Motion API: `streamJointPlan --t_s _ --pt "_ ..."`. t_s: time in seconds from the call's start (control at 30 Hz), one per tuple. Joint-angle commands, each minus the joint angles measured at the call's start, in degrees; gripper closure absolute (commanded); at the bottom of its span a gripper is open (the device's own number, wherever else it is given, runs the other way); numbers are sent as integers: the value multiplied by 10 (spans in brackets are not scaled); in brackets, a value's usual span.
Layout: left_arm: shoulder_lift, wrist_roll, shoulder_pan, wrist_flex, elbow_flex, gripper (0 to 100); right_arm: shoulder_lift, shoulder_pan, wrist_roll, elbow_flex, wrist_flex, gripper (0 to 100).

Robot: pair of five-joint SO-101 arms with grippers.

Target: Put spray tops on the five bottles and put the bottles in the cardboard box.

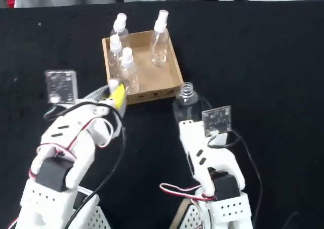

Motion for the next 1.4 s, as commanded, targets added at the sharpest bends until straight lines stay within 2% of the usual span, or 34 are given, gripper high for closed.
streamJointPlan --t_s 0.0,0.23,0.77,1.03,1.13,1.37 --pt "-40 34 -36 -27 5 971 -57 -49 22 -45 18 987" --pt "-93 84 -87 -66 40 971 -59 -117 49 -42 45 987" --pt "-163 247 -191 -68 57 971 -60 -234 76 -5 55 987" --pt "-188 290 -219 -67 58 971 -60 -263 77 -2 60 987" --pt "-190 302 -229 -68 58 970 -60 -273 99 7 60 987" --pt "-190 301 -225 -68 58 970 -59 -280 108 7 60 988"
